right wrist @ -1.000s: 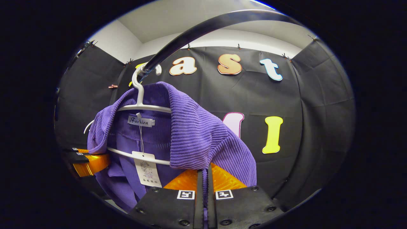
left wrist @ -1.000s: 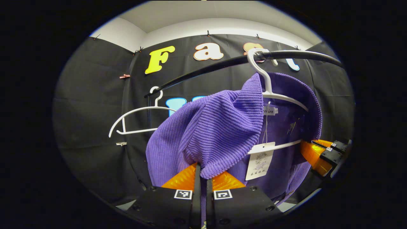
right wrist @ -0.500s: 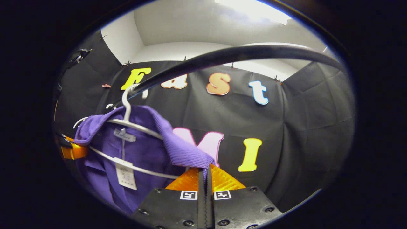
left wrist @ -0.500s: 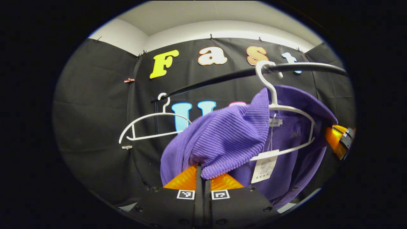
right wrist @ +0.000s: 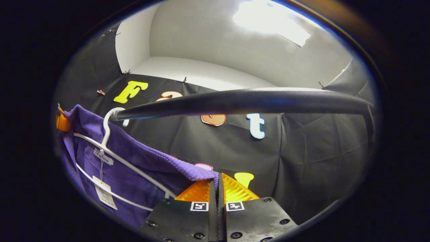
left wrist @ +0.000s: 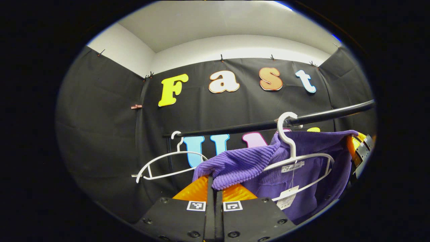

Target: Grasp the clothes on the hanger with both hands and then place them into the laundry hamper below.

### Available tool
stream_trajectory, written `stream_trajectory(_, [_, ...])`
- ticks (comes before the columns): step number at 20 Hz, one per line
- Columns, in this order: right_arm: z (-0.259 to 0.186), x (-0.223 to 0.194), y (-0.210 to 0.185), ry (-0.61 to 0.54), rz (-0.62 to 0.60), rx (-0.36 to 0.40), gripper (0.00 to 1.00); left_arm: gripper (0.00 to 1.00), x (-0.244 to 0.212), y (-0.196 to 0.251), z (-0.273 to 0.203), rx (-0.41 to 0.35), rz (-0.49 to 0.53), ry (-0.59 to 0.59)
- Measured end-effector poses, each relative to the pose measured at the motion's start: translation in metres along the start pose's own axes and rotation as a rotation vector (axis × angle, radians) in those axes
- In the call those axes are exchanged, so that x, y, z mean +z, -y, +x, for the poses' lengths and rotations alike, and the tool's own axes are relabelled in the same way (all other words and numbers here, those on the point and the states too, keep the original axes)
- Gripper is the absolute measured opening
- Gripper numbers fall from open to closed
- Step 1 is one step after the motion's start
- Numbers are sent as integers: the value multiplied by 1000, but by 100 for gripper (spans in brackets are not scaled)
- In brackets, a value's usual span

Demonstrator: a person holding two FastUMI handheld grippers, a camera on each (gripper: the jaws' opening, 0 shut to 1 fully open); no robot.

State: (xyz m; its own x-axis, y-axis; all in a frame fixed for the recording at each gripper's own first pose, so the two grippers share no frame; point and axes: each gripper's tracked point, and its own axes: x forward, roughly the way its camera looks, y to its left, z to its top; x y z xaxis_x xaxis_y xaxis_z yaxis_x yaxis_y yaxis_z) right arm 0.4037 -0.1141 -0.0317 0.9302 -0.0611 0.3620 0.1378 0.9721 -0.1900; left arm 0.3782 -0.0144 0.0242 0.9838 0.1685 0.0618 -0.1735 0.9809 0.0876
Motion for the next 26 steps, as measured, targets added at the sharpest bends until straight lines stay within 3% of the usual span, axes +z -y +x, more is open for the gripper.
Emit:
stream_trajectory(1, [6, -2, 3, 5, -19, -14, 0, 5, 3, 4, 1, -11, 3, 4])
stream_trajectory(2, [12, -7, 8, 8, -32, -31, 4, 5, 5, 10, 2, -25, 1, 5])
stream_trajectory(7, [30, -74, 14, -95, -113, -61, 4, 6, -5, 27, 3, -72, -7, -26])
stream_trajectory(11, [15, -145, -9, -249, -56, -32, 4, 3, -10, 17, 5, -62, -14, -42])
stream_trajectory(13, [0, -158, -18, -276, -28, -26, 4, 5, -10, 19, 10, -68, -7, -46])
stream_trajectory(18, [-38, -163, -55, -326, 23, 59, 4, 5, -23, 3, 9, -31, -1, -57])
stream_trajectory(22, [-62, -129, -94, -296, 68, 164, 4, 3, -51, -42, 11, 49, -1, -114])
stream_trajectory(23, [-65, -118, -103, -282, 76, 188, 8, 5, -56, -56, 10, 73, -3, -126])
stream_trajectory(26, [-83, -93, -117, -261, 99, 241, 4, 5, -85, -87, -1, 119, -18, -181])
